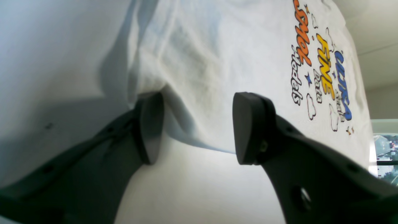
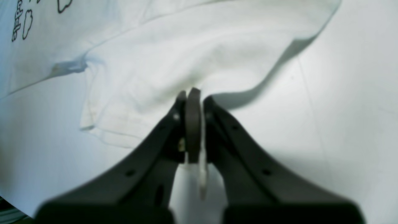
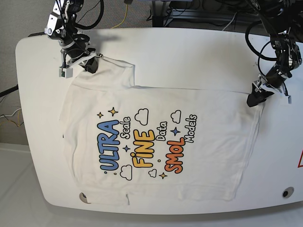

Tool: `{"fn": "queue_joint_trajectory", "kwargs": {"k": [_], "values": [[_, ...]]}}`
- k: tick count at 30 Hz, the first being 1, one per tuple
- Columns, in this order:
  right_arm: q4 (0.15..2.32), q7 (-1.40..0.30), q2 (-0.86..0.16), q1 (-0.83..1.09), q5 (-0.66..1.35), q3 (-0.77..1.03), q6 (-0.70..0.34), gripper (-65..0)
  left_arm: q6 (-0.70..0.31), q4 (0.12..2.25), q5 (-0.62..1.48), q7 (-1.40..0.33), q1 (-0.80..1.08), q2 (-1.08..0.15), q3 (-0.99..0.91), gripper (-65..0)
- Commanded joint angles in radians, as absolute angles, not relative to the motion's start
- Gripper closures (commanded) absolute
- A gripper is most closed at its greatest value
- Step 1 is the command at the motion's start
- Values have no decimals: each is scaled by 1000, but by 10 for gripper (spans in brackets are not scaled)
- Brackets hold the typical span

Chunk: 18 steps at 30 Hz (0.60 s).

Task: Fold the T-shirt properly
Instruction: 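Grasp the shirt's shoulder corner with the left gripper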

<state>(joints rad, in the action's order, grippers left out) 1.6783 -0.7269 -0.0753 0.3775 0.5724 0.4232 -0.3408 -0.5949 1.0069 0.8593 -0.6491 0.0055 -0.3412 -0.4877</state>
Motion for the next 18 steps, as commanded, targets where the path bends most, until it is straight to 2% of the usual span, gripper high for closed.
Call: {"fn": "queue_joint_trajectory", "kwargs": {"k": [1, 18], "values": [[1689, -730, -83, 376, 570, 424, -343, 0, -574, 1000, 793, -679, 8, -349, -480, -374], [1691, -726, -83, 374, 573, 423, -343, 0, -596, 1008, 817, -661, 8, -348, -397, -347]]}}
